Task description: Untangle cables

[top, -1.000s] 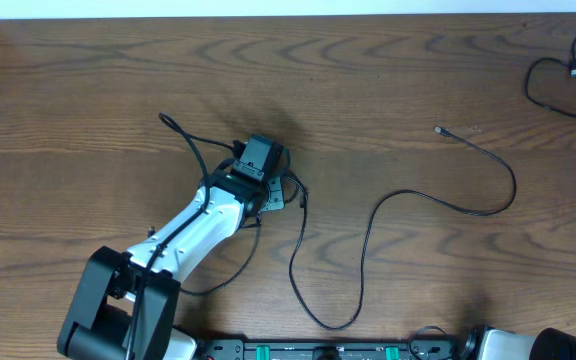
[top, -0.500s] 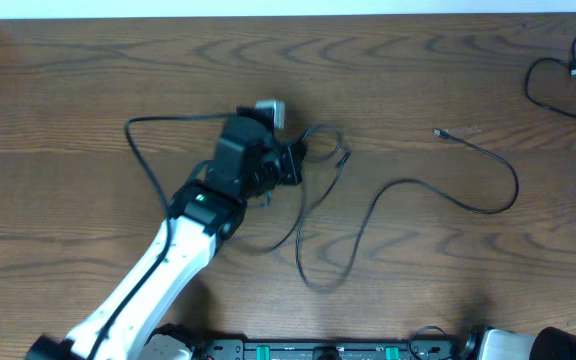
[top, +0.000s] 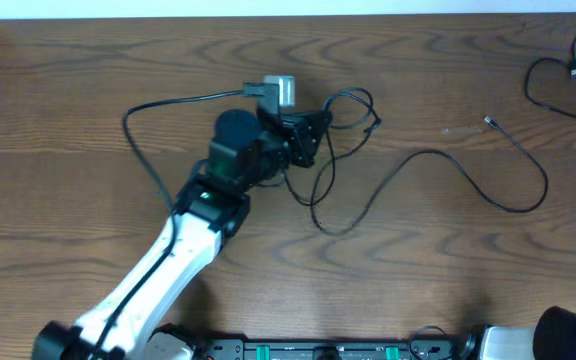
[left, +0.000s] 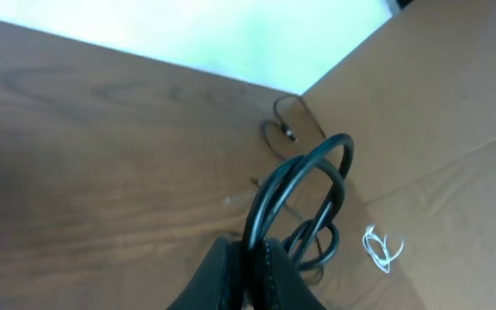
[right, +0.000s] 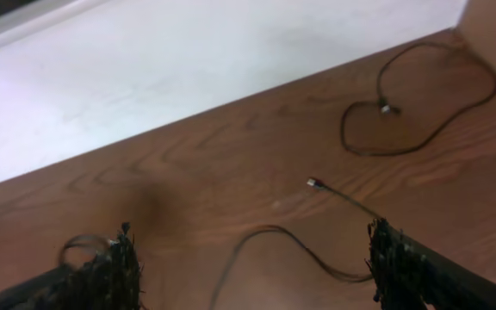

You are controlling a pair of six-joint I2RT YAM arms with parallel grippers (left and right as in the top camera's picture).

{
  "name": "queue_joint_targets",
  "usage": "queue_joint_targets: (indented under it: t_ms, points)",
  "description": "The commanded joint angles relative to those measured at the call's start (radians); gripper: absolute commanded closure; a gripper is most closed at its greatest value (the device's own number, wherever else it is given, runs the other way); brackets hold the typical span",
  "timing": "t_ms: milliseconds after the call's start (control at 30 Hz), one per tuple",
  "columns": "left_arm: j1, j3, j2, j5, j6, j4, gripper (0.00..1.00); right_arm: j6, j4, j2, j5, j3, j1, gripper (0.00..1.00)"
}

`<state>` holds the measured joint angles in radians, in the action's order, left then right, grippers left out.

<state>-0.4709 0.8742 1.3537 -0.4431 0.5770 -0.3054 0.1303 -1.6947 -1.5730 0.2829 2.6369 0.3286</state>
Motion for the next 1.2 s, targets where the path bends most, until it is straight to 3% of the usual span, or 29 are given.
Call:
queue_joint_targets:
  t_ms: [0,167,233,267,467,500,633,867,1167]
  points:
    - [-0.043,0.005,0.099,-0.009,0.005,-0.098,0.92,0.014,-0.003,-0.02,0.042,-0.032,-0.001,0.16]
    - [-0.086,0.005,0.239,-0.009,0.005,-0.253,0.92,0.015,-0.003,-0.042,0.076,-0.194,-0.021,0.15]
    - [-0.091,0.005,0.278,-0.009,0.005,-0.257,0.92,0.026,-0.003,-0.043,0.074,-0.287,-0.024,0.05]
    - [-0.091,0.005,0.291,-0.01,0.006,-0.252,0.92,0.048,-0.003,-0.043,0.074,-0.336,-0.023,0.04]
    - [-0.09,0.005,0.31,-0.009,0.005,-0.219,0.92,0.403,0.042,-0.043,-0.089,-0.683,-0.018,0.01]
    - [-0.09,0.005,0.31,-0.009,0.004,-0.219,0.92,0.523,0.114,-0.043,-0.137,-0.807,-0.018,0.01]
    - [-0.09,0.005,0.31,-0.009,0.004,-0.204,0.92,0.612,0.303,-0.043,-0.142,-1.019,-0.018,0.01]
    - [-0.089,0.005,0.31,-0.009,0.004,-0.197,0.92,0.773,0.42,-0.043,-0.173,-1.261,-0.018,0.01]
    - [-0.089,0.005,0.31,-0.009,0.004,-0.193,0.92,0.844,0.755,-0.043,-0.292,-1.527,-0.018,0.01]
